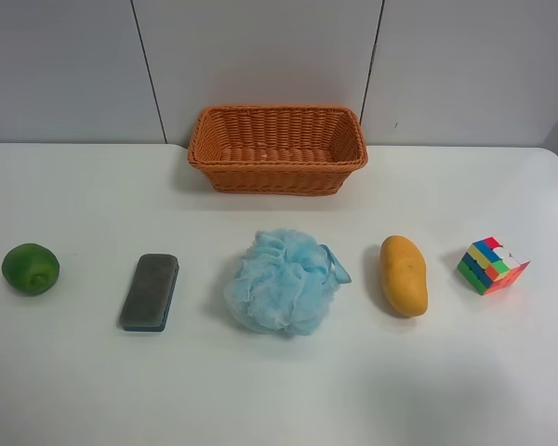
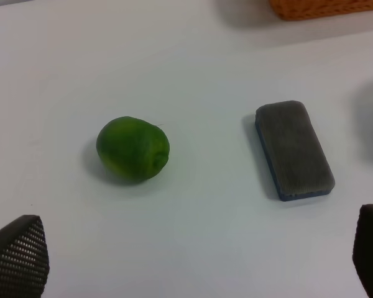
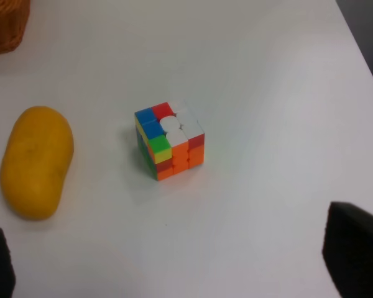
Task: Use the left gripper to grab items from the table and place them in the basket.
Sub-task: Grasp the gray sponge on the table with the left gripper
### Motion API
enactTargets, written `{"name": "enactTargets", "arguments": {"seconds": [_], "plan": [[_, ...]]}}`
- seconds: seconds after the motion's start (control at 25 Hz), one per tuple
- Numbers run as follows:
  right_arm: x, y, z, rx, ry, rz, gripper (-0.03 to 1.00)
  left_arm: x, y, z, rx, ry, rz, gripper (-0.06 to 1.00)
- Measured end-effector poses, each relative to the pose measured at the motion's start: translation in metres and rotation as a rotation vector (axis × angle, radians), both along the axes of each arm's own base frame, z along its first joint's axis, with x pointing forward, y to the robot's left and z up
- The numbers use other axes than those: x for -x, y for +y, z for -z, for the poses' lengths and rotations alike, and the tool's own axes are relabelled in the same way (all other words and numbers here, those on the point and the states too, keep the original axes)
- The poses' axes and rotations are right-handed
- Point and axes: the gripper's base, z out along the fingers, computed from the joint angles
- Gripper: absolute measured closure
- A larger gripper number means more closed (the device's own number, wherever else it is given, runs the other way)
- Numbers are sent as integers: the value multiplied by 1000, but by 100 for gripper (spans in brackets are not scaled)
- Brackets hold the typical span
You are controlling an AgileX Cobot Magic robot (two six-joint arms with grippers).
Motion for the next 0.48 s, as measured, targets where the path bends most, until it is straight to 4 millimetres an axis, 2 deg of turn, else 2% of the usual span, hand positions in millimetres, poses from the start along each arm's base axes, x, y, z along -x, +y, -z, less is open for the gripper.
{"name": "enactTargets", "arguments": {"seconds": [0.48], "plan": [[0,0,0,0,0,0,-3,0,0,0,0,0,0,-3]]}}
